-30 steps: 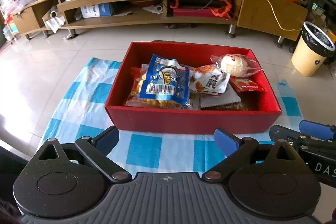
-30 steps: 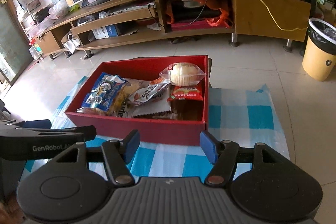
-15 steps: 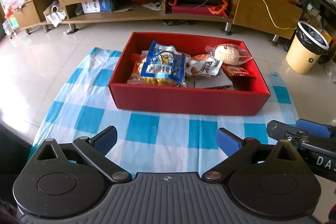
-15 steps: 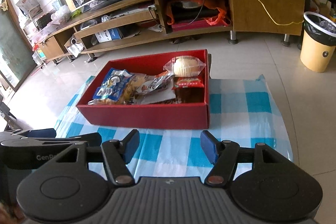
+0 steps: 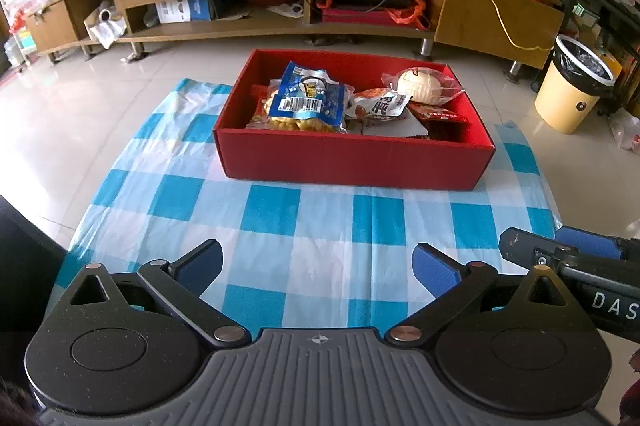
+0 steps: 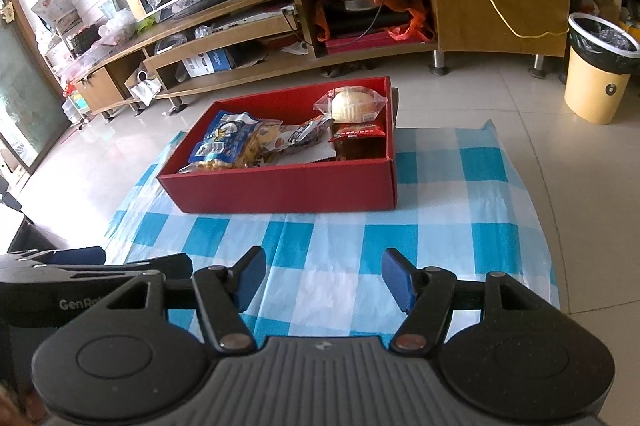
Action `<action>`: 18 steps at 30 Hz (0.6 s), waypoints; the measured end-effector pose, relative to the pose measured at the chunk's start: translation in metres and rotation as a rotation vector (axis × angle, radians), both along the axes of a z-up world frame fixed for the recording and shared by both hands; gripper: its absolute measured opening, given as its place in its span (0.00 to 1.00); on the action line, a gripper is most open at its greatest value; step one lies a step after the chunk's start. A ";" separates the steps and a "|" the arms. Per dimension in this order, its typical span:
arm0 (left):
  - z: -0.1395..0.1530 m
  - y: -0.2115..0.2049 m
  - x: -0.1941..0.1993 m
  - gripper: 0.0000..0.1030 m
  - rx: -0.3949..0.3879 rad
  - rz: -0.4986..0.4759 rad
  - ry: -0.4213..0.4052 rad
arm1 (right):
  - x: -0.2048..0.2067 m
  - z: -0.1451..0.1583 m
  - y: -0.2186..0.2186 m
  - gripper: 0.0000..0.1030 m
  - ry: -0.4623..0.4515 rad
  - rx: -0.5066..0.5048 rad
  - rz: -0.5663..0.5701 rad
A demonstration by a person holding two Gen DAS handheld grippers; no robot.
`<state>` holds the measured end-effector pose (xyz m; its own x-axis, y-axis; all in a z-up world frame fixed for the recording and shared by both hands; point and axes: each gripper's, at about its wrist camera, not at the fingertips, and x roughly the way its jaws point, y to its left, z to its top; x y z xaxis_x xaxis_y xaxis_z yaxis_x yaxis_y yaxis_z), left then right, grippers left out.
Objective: Organize snacks
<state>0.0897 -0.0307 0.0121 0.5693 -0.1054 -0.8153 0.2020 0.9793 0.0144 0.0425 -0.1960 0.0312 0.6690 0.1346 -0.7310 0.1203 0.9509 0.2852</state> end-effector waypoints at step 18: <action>0.004 0.007 -0.034 0.99 0.038 -0.004 -0.040 | -0.028 0.001 0.010 0.59 -0.001 0.008 0.020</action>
<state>0.0556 -0.0236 0.0162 0.6010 -0.0769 -0.7956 0.2044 0.9771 0.0599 0.0142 -0.1856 0.0325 0.6671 0.1533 -0.7290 0.1014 0.9508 0.2927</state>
